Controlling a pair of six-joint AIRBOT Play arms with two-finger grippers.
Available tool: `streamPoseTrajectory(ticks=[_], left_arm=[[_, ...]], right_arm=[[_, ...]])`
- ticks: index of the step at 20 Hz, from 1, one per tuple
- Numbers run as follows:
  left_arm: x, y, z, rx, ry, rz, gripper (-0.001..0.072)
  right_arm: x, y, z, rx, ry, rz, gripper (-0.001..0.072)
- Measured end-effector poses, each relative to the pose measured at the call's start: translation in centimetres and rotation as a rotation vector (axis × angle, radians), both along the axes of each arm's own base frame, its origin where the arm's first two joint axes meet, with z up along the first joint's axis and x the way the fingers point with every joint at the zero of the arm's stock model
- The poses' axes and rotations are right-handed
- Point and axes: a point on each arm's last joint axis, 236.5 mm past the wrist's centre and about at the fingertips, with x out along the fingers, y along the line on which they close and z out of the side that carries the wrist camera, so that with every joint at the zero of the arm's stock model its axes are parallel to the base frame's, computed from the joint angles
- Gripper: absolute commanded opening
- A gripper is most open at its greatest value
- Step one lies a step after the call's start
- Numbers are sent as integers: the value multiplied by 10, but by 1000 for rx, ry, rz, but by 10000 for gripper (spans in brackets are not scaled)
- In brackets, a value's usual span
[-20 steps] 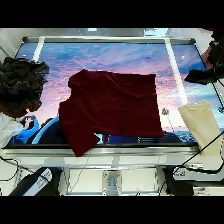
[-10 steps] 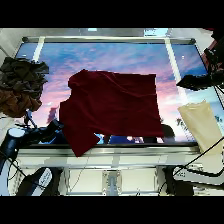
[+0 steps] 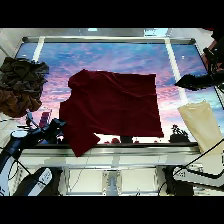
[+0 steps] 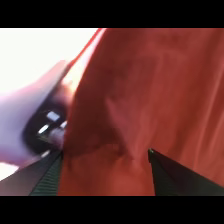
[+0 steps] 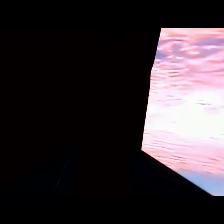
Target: Fold the shirts.
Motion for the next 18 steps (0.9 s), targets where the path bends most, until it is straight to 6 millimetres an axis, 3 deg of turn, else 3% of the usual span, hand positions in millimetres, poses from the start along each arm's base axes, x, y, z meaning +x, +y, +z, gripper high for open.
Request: streamPoseTrajectory(ticks=[3,4,5,7,10,14,18], left_arm=[[1,1,-5,8,0,-5,145],[2,0,-4,-1,-7,-5,54],[5,-3,-2,-12,-21,-9,12],[11,-7,5,-33,-58,-14,12],[20,-12,16,-63,-112,-16,11],[23,-18,23,-84,-144,-37,11],[24,-20,25,-92,-156,-45,11]], right_arm=[[-3,2,0,7,9,9,362],[-3,3,0,10,12,11,362],[-6,5,-1,18,23,17,362],[-18,12,-13,47,78,34,362],[-53,20,-57,98,235,38,363],[-118,30,-122,225,468,-42,364],[-173,44,-162,339,636,-118,389]])
